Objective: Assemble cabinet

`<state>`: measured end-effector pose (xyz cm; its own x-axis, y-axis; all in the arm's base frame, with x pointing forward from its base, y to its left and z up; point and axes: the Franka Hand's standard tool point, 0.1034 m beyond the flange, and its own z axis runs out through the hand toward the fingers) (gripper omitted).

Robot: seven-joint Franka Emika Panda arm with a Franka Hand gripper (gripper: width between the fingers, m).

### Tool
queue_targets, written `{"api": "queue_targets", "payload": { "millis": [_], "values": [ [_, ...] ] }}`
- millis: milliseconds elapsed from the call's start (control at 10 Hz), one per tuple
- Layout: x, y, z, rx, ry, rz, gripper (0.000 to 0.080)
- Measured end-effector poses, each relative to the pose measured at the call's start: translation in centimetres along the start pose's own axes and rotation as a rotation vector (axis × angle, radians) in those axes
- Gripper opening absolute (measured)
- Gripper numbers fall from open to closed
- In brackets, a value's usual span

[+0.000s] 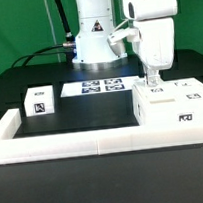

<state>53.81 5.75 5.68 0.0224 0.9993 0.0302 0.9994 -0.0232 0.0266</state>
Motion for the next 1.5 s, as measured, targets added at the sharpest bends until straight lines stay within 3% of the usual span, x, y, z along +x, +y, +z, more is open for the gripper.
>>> {"api": "queue_targets", "payload": {
  "millis": [500, 1500],
  "values": [
    [0.1, 3.8, 0.0, -0.018, 0.009, -0.002, 0.0071],
    [-0.1, 3.9, -0.2, -0.023, 0.007, -0.031, 0.0072]
  ]
}}
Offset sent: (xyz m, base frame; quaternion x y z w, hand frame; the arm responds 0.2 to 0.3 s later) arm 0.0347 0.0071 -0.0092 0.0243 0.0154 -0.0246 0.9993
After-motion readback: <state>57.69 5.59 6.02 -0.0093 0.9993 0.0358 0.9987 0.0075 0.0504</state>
